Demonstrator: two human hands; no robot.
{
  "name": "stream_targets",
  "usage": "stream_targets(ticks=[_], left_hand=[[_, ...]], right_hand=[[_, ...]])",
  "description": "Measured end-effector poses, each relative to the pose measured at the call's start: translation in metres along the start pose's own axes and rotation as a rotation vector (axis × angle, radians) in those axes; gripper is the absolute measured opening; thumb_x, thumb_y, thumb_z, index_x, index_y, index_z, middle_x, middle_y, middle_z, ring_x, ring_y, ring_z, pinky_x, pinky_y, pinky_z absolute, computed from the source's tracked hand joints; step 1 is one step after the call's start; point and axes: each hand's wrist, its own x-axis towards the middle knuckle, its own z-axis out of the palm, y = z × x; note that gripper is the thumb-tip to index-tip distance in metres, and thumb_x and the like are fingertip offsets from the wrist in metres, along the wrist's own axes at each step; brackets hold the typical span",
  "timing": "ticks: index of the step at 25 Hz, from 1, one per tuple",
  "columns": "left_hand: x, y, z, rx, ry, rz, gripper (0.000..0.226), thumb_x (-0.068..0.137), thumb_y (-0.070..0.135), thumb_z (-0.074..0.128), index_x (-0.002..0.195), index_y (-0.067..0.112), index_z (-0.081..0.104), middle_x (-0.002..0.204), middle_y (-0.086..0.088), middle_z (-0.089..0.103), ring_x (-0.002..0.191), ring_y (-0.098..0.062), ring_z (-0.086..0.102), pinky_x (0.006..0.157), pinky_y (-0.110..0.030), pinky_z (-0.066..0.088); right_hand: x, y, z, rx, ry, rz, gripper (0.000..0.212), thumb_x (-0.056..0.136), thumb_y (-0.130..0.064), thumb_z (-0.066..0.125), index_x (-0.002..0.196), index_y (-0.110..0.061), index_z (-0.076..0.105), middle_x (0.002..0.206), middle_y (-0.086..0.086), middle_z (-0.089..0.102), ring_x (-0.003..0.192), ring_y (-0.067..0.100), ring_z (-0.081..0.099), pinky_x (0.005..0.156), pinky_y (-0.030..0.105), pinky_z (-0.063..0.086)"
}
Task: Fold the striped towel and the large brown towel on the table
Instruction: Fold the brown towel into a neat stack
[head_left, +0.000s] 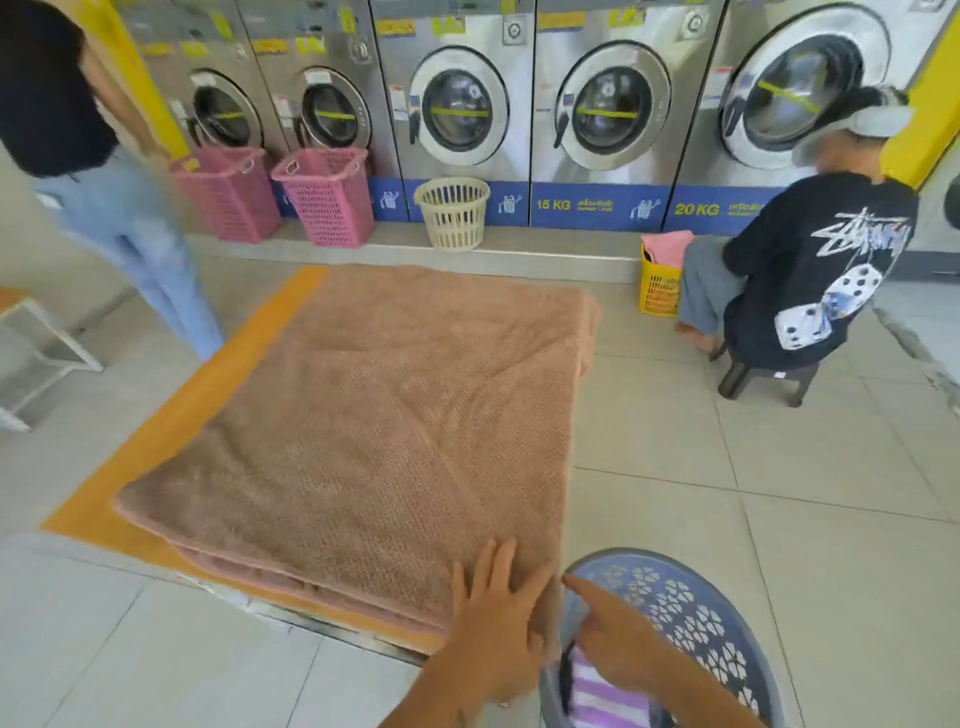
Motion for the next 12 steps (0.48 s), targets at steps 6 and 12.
stream_targets(ticks=[6, 12], left_hand=[[-0.017, -0.001, -0.009, 0.032, -0.084, 0.019, 0.081, 0.084, 0.033, 0.066, 0.150, 0.039, 0.020, 0.165, -0.002, -0.007, 0.151, -0.029, -0.010, 0.114, -0.069, 0.000], [-0.028, -0.027, -0.010, -0.016, 0.126, 0.087, 0.043, 0.084, 0.028, 0.060, 0.126, 0.025, 0.050, 0.159, 0.003, 0.024, 0.145, -0.020, 0.021, 0.113, -0.047, 0.021]], right_hand=[[-0.021, -0.022, 0.016, -0.104, 0.014, -0.135, 0.064, 0.093, -0.012, 0.058, 0.149, -0.030, 0.031, 0.120, -0.003, 0.054, 0.099, 0.007, 0.051, 0.077, 0.010, 0.042], [0.004, -0.025, 0.032, 0.486, 0.127, 0.191, 0.035, 0.096, -0.002, 0.051, 0.128, -0.017, 0.048, 0.105, 0.016, 0.065, 0.081, 0.024, 0.063, 0.061, 0.028, 0.051]])
